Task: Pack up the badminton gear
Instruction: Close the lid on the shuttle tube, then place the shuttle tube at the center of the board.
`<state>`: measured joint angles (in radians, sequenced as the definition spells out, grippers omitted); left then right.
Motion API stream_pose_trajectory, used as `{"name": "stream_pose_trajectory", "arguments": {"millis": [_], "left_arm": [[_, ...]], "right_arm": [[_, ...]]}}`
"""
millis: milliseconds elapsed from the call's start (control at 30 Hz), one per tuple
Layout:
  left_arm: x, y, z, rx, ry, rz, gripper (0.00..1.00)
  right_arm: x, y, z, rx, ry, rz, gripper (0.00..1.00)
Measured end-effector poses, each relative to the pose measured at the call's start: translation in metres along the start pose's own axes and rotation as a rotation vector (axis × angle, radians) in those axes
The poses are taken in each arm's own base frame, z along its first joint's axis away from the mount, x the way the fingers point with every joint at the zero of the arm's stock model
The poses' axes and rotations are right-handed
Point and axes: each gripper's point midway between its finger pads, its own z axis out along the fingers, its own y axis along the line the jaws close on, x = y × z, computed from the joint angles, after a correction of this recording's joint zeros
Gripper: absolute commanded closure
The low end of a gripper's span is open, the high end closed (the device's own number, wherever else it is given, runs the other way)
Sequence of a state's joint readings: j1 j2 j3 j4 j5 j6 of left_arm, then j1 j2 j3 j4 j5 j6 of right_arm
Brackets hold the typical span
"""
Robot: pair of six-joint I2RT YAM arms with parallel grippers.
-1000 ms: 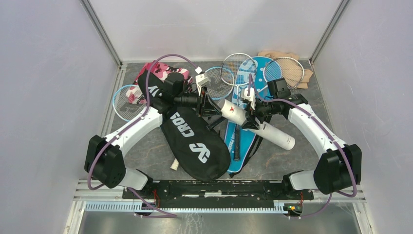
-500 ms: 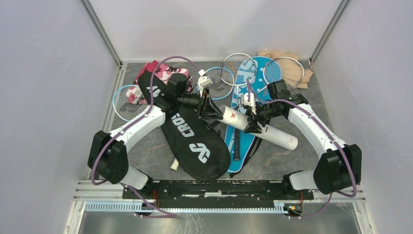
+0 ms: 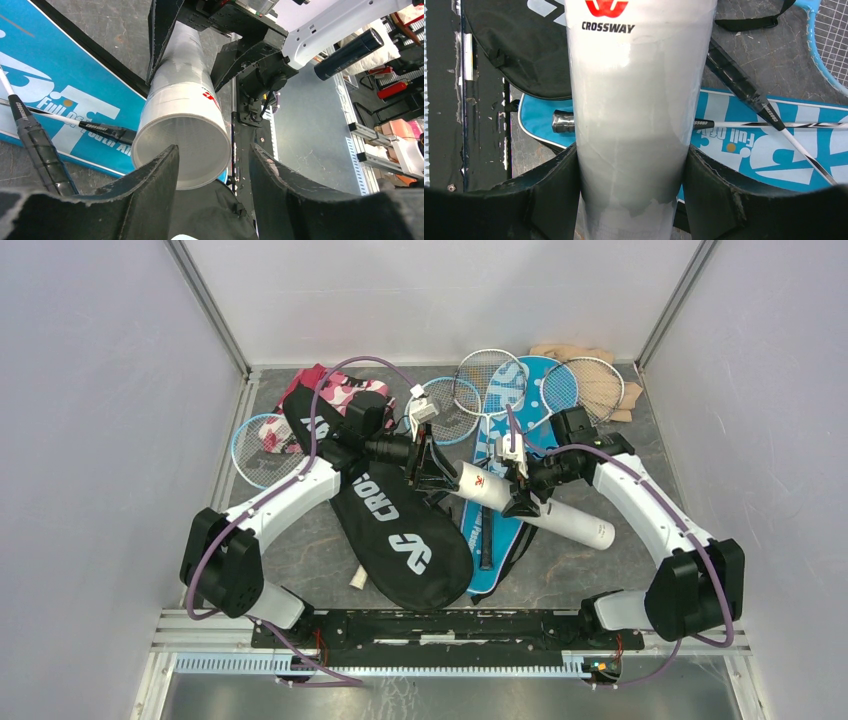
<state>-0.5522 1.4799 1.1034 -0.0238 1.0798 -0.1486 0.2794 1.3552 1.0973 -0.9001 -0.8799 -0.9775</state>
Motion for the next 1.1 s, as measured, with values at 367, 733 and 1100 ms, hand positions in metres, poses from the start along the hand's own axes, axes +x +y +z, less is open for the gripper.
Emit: {"name": "stream_pose_trajectory", "arguments": {"millis": [367,733,1100], "left_arm": [[0.000,0.000,0.000,-0.007,0.017,-0.012,0.21],[-0.044,0.032,-0.050,-0.224,-0.051,0.034,0.00],[-0.117,0.063,-0.135,-0.703,-0.238,0.158,0.00]], "right_arm": [[0.000,-0.015,-0.007,0.098,0.034,0.026,0.89],[0.006,-0.067,-0.023,0.366,0.085,0.072,0.91],[0.082,-0.134,-0.099,0.759,0.183,0.494,0.90]]}}
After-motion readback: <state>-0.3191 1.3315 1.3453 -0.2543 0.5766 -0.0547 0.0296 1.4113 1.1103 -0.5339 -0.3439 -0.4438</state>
